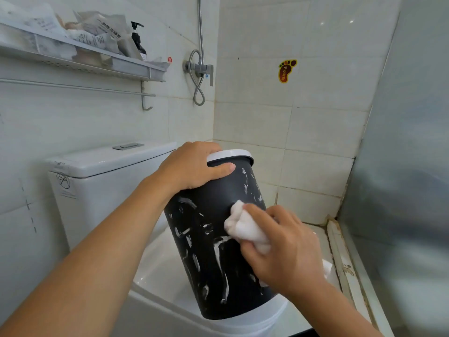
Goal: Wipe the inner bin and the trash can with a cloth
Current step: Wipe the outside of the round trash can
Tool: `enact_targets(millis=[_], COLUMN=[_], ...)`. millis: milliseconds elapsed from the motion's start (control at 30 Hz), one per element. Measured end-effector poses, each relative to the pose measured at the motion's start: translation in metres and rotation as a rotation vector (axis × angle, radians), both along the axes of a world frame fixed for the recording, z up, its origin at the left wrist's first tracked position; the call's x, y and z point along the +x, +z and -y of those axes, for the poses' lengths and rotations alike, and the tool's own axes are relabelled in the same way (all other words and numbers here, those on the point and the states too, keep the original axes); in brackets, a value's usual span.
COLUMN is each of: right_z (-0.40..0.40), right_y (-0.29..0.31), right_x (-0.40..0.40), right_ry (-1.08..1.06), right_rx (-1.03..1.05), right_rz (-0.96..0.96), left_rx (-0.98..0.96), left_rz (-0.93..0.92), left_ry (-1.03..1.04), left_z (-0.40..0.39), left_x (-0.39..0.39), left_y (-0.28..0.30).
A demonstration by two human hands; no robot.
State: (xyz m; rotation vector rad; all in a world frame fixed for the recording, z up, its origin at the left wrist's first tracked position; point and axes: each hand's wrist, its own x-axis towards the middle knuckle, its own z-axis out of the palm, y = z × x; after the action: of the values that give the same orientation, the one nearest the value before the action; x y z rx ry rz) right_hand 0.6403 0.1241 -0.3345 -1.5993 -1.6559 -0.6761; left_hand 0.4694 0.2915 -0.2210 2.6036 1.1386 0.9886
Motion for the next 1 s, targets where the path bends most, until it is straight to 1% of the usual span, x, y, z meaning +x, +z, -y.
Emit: enact_targets(millis=[67,100,267,367,533,667,700,767,833,900,933,1000], right_z=[0.002,0.003,0.001,0.0,0.001,0.017,0.02,0.017,0.002,-0.015,-0.021,-0.023], right_y=[0.001,0.003,0.017,0.028,0.03,0.013,0.011,0.017,0.032,0.048,0.052,0.049], right_x=[-0.002,-0.002,0.004,0.001,-0.008,-0.015,-0.015,-0.01,-0.001,0.008,0.011,0.01], right_ry=[0.052,0.06,-0.008,0.005,0.02,0.121,0.136,0.151,0.124,0.05,0.011,-0.03], right_rx=[0.014,0.023,0.091,0.114,0.009,-0.126,-0.159,-0.176,-0.143,-0.093,-0.085,-0.131], right_rz=[0.144,0.17,0.102,0.162,0.297,0.507,0.532,0.493,0.352,0.226,0.196,0.233], left_rx=[-0.035,-0.048,-0.051,-0.047,-0.029,-0.04,-0.044,-0.041,-0.028,-0.014,-0.003,0.015], left_rz=[0.034,0.042,0.055,0.023,-0.03,-0.058,-0.073,-0.111,-0.135,-0.148,-0.149,-0.147], left_ry=[-0.048,-0.07,-0.157,-0.187,-0.213,-0.248,-0.264,-0.29,-0.307,-0.311,-0.309,-0.284], left_z=[-0.002,-0.002,0.004,0.008,0.003,-0.012,-0.014,-0.015,-0.015,-0.018,-0.021,-0.027], left_x=[-0.004,-0.005,0.0,0.005,0.017,0.03,0.034,0.042,0.05,0.055,0.056,0.055], left_y=[0.0,0.0,0.0,0.004,0.009,0.012,0.013,0.016,0.018,0.018,0.018,0.016])
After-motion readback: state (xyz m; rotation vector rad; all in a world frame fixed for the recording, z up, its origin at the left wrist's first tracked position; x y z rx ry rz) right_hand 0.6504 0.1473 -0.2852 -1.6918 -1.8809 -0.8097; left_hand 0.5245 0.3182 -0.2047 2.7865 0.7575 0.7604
